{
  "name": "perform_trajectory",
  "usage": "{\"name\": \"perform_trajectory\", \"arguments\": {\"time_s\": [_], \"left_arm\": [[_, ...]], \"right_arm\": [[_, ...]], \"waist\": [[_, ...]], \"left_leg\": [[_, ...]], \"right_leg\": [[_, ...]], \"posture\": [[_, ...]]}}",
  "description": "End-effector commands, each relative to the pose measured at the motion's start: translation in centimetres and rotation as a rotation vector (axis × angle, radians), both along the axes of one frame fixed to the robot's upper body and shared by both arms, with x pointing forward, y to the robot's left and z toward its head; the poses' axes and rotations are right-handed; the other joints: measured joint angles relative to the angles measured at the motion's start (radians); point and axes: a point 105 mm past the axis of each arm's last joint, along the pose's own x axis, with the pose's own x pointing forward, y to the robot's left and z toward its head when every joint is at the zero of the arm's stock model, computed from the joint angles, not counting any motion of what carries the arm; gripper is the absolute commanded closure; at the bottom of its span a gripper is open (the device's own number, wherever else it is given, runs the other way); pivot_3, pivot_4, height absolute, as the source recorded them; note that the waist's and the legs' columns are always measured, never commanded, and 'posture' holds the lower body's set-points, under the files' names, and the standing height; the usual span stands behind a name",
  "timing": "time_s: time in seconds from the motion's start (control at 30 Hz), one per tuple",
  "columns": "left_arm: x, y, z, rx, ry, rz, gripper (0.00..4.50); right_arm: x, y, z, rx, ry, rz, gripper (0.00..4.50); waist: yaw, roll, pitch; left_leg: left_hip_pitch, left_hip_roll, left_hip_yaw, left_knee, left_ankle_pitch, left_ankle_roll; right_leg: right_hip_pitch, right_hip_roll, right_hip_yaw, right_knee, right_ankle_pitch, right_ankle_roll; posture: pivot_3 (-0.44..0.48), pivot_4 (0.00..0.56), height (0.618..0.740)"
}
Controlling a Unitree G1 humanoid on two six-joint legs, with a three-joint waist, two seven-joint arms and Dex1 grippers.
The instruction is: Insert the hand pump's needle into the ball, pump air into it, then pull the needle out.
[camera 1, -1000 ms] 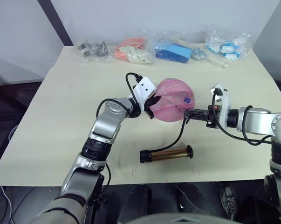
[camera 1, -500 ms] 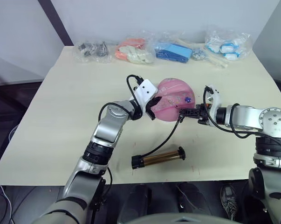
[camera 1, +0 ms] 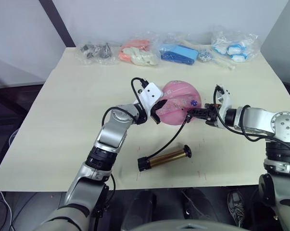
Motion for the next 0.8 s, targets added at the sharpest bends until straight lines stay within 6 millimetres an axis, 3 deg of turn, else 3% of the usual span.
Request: {"name": "perform_trajectory", "arguments": {"time_s": [0.03, 0.8], "left_arm": [[-0.17, -0.27, 0.20, 0.002, -0.022, -0.012, 4.47], [-0.18, -0.39, 0.01, 0.004, -0.014, -0.020, 4.47]], "right_arm": [[-0.09, 0.12, 0.78, 0.021, -0.026, 0.006, 4.12], [-0.27, 0.50, -0.19, 0.002, -0.003, 0.010, 4.12]], "waist": [[-0.001, 0.000, 0.000], [0.000, 0.000, 0.000]], "left_leg": [[0.000, 0.000, 0.000, 0.000, 0.000, 0.000], [0.000, 0.000, 0.000, 0.000, 0.000, 0.000]], "right_leg": [[0.000, 0.000, 0.000, 0.000, 0.000, 0.000], [0.000, 0.000, 0.000, 0.000, 0.000, 0.000]], "posture": [[0.000, 0.150, 0.740], [0.000, 0.150, 0.740]]}}
